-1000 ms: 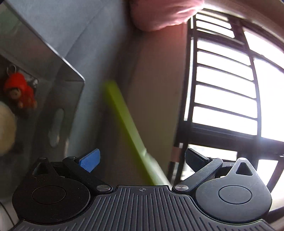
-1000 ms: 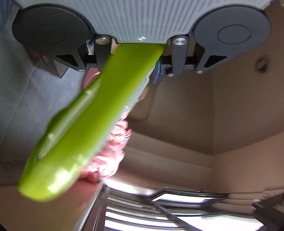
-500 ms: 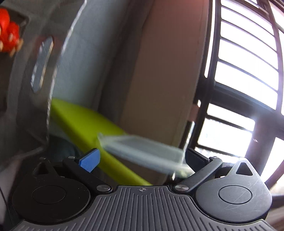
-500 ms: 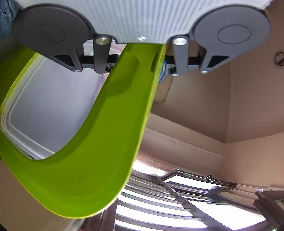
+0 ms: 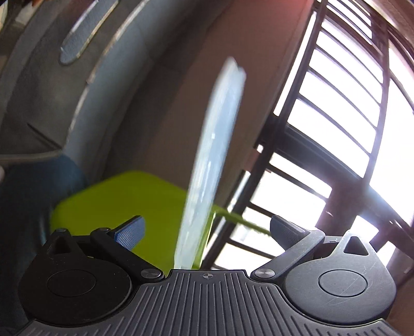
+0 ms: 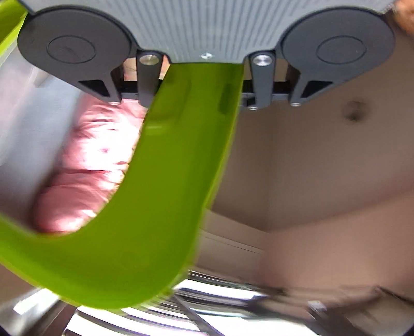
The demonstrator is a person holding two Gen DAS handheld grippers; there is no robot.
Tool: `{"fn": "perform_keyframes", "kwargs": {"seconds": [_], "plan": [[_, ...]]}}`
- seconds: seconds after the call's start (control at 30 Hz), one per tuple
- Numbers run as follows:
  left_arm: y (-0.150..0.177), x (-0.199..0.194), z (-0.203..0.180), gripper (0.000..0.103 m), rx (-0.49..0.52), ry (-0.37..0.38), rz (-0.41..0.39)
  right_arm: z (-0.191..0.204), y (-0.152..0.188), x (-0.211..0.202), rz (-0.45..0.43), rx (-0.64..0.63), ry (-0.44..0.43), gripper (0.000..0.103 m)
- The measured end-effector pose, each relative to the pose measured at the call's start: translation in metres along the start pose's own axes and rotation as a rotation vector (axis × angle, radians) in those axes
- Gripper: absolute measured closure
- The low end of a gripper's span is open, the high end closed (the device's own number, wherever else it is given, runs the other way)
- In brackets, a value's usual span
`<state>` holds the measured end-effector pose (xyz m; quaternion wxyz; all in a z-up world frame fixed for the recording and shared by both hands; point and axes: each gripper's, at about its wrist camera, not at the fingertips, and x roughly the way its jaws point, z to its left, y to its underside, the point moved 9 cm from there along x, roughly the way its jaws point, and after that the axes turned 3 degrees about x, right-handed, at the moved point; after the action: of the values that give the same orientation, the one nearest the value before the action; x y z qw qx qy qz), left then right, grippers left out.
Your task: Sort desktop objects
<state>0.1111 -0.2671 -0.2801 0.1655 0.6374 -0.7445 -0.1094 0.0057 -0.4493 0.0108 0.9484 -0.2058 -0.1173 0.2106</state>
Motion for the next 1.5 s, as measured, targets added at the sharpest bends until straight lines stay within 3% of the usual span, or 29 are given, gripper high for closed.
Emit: {"fn": "perform_keyframes", "kwargs": {"seconds": [0.1,0.17,0.3,0.47,0.57,0.7,0.9,1.07,1.27,1.33,1.5], "plan": [[0.011,-0.032,-0.013,0.000,0.028,0.041,-0.030,0.017,0.000,0.019,0.029,-0.025,0.038,0.061],[0.018,-0.080,-0.020,0.000,0.034,0.101,-0.075,0.032,-0.001,0.033,0.035,-0.044,0.035,0.061],[0.032,-0.169,-0.025,0.000,0.028,0.218,-0.249,0.080,0.004,0.073,0.117,-0.083,0.007,0.060],[0.064,-0.281,-0.020,0.000,-0.003,0.433,-0.466,0.099,0.048,0.159,0.302,0.021,0.003,0.060],[0.084,-0.336,-0.021,0.000,0.014,0.453,-0.591,0.106,0.097,0.205,0.404,0.089,-0.029,0.060],[0.094,-0.360,-0.035,0.000,0.059,0.487,-0.664,0.141,0.149,0.268,0.498,0.153,-0.160,0.060],[0.088,-0.362,-0.030,0.000,0.049,0.495,-0.691,0.138,0.211,0.315,0.539,0.277,-0.248,0.061],[0.076,-0.363,0.009,0.000,-0.021,0.483,-0.701,0.044,0.259,0.289,0.650,0.334,-0.214,0.074],[0.059,-0.371,0.043,0.000,-0.089,0.461,-0.725,-0.058,0.186,0.252,0.626,0.365,-0.134,0.070],[0.054,-0.371,0.046,0.000,-0.093,0.463,-0.716,-0.079,0.179,0.224,0.637,0.386,-0.160,0.076],[0.045,-0.367,0.013,0.000,0.060,0.417,-0.636,-0.132,0.173,0.162,0.620,0.429,-0.175,0.077]]}}
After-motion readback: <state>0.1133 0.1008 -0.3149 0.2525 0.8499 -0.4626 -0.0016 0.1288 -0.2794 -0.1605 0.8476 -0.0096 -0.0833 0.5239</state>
